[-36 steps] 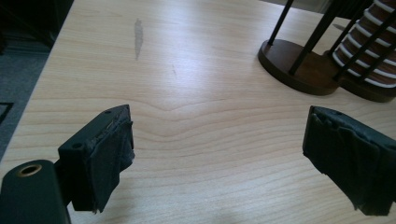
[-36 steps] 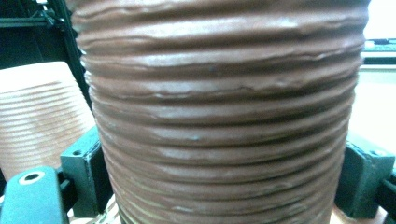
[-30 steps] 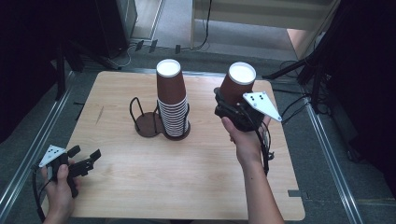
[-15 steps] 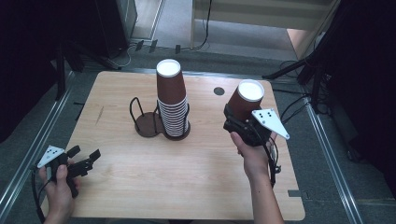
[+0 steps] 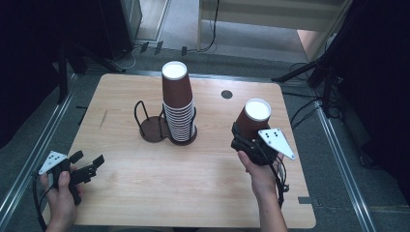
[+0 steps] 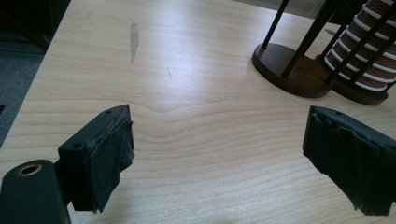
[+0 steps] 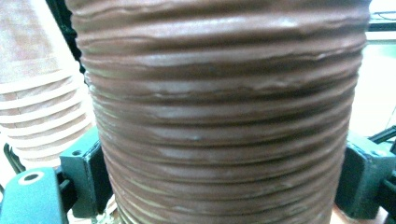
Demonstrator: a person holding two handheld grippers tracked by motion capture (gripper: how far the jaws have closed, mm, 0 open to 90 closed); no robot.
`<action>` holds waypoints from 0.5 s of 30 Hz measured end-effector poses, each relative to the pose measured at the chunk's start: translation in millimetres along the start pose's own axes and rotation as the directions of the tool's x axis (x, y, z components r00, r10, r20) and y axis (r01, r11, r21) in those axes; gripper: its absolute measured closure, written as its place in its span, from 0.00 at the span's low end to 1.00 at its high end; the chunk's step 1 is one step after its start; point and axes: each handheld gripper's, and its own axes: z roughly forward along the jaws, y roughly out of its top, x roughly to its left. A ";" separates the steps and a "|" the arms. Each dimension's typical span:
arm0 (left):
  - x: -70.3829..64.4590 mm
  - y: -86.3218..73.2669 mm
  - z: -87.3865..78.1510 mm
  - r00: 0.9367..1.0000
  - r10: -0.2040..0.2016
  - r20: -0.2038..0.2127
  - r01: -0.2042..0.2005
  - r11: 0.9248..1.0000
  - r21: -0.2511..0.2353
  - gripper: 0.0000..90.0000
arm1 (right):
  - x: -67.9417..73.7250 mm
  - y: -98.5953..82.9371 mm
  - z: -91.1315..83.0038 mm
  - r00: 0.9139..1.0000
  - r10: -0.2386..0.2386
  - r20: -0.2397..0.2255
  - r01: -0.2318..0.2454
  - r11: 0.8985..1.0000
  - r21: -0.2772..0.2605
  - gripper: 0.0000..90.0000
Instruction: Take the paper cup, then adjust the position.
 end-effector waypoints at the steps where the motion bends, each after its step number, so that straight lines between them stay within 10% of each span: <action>1: -2.0 -0.1 0.2 1.000 0.018 -0.018 -0.018 1.000 0.001 0.10 | 0.5 -2.3 -0.6 1.000 0.001 -0.002 -0.001 1.000 0.004 0.13; 15: -37.7 18.7 4.3 0.991 0.135 0.012 -0.135 0.991 0.003 0.10 | 5.3 -31.7 1.6 0.999 -0.011 0.032 0.010 0.999 0.040 0.13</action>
